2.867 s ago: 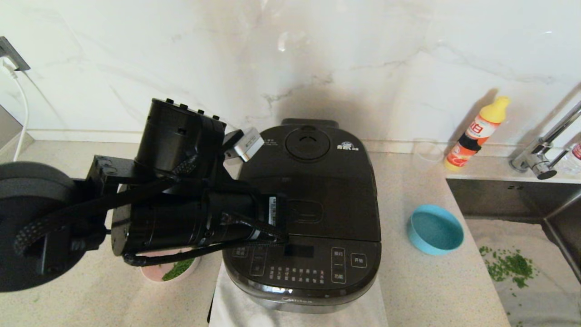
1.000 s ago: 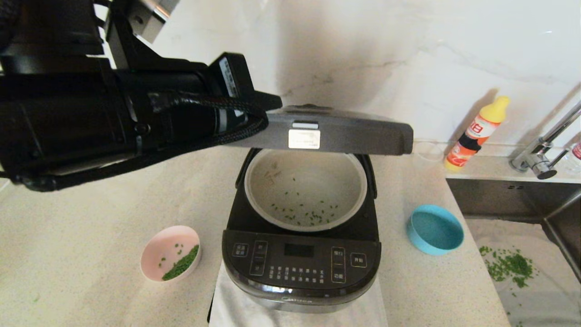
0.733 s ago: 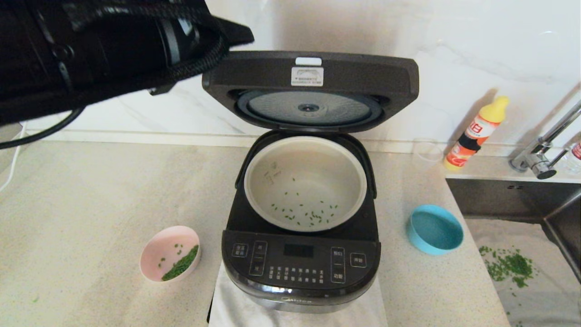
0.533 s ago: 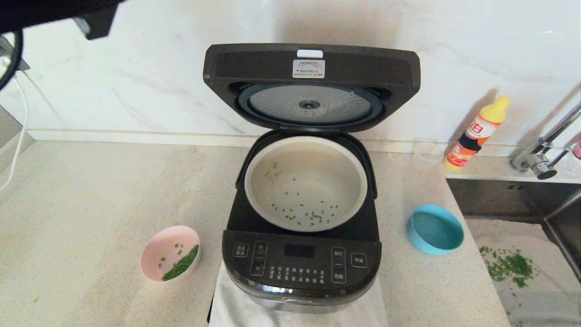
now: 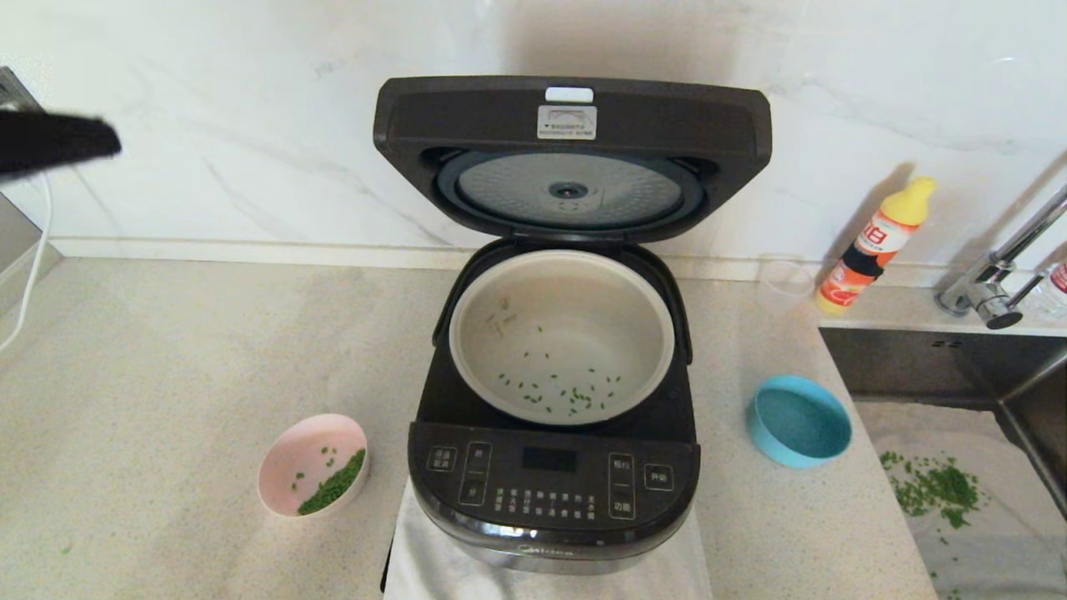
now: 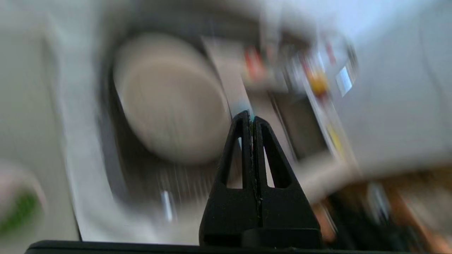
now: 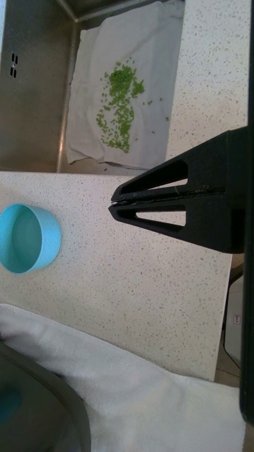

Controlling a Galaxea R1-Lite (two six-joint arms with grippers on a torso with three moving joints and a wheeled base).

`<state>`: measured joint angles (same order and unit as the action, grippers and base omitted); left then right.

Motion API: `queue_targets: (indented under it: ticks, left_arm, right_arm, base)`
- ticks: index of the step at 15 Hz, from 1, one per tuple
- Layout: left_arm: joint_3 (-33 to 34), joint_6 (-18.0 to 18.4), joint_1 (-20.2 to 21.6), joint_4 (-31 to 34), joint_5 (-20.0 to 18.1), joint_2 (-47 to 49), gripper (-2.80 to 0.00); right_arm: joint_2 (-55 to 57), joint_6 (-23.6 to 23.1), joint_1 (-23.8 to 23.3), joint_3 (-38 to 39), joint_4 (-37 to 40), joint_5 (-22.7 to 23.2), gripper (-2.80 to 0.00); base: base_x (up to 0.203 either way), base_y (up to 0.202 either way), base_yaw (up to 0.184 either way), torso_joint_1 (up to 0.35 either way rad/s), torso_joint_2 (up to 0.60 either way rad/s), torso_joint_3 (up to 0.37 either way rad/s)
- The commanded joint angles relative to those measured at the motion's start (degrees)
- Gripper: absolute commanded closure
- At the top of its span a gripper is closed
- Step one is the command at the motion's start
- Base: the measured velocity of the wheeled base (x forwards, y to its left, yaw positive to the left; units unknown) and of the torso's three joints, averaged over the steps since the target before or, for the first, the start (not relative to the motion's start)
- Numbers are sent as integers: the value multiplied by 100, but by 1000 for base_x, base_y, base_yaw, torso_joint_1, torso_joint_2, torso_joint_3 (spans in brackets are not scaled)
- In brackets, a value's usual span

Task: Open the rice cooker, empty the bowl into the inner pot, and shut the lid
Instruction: Open the rice cooker

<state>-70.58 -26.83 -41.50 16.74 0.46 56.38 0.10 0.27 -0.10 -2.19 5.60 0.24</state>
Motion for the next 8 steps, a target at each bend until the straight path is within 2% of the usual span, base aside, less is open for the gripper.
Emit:
queue_targets:
  ticks: [1,3,4,6,8]
  left_arm:
    - [899,-253,1,238,-974,-816,0]
    - [1486,-367,1,378,-1930,-882,0]
    - [1691,-393,2,373,-2274,-805,0]
    - [1787,-396,2,239,-2510,-391,0]
    - [1863,-398,2,-289,-2611,98,0]
  right_arm:
    - [-1,0,1,0,3,2,0]
    - [-1,0,1,0,3,2,0]
    - [-1,0,1,0,3,2,0]
    - [-1,0,1,0,3,2,0]
    - [-1,0,1,0,3,2,0]
  base:
    - [0,0,0,0,0,0]
    - [0,0,0,0,0,0]
    - [0,0,0,0,0,0]
    - [0,0,0,0,0,0]
    - [0,0,0,0,0,0]
